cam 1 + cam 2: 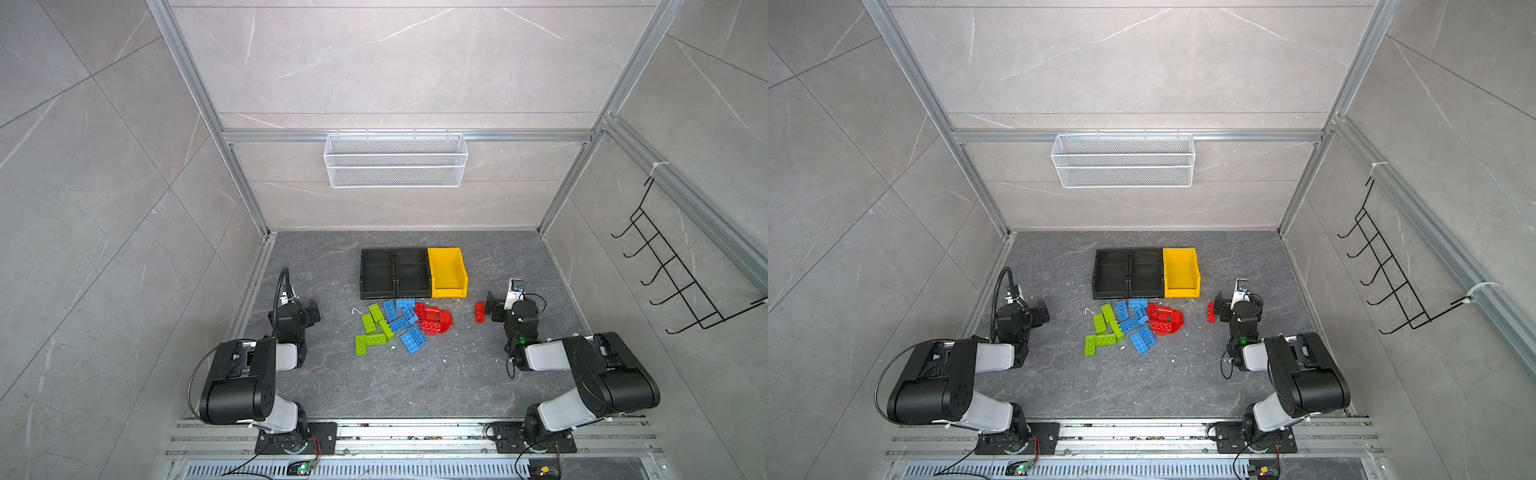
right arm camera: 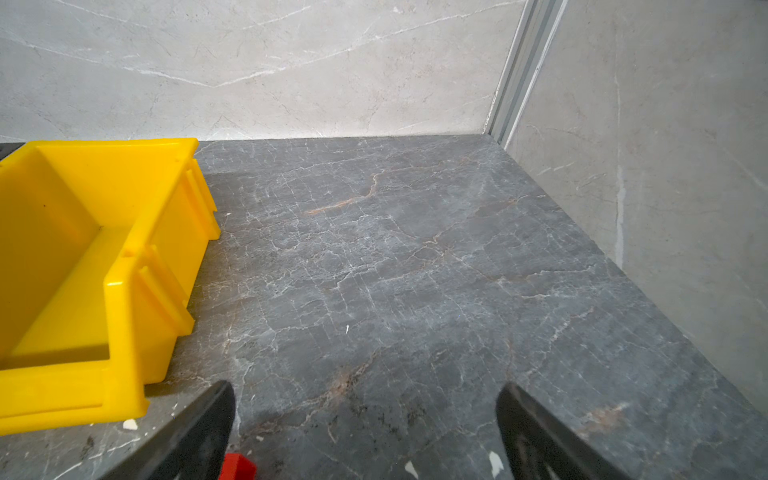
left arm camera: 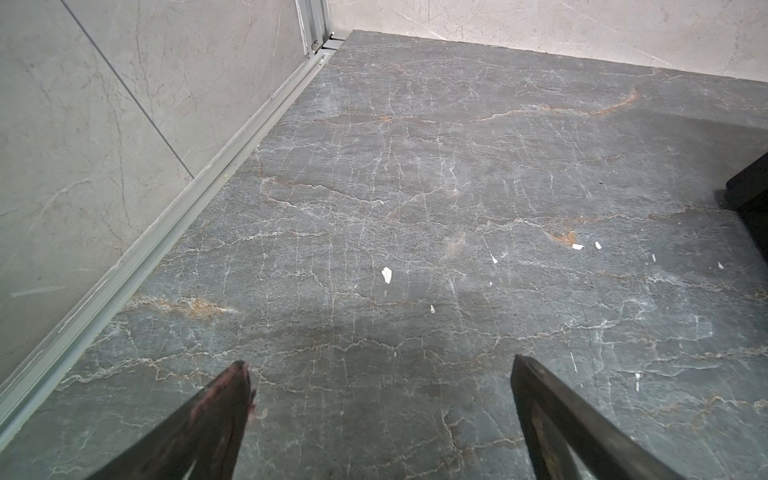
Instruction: Sort the legos into containers by color
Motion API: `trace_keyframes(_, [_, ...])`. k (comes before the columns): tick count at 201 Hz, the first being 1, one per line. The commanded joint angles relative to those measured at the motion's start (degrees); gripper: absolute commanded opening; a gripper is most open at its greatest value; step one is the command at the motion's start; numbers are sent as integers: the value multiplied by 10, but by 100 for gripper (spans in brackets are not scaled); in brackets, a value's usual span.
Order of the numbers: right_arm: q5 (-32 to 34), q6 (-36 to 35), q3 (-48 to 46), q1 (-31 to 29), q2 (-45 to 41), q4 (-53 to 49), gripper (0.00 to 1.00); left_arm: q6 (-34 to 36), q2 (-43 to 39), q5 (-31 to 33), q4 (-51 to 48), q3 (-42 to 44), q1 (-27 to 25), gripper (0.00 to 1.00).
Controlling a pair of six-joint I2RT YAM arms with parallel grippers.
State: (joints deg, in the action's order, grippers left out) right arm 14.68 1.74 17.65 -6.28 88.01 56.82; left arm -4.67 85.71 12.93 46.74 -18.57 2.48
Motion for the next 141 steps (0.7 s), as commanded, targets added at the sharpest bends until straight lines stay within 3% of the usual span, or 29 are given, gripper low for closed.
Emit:
trace_keyframes(1, [-5,8,11,1,-5,-10,100,13,-2,-5,26,-12,-2,100])
trace_keyframes(141, [-2,6,7,1,-6,-1,96,13,-3,-5,27,-11,-2,99])
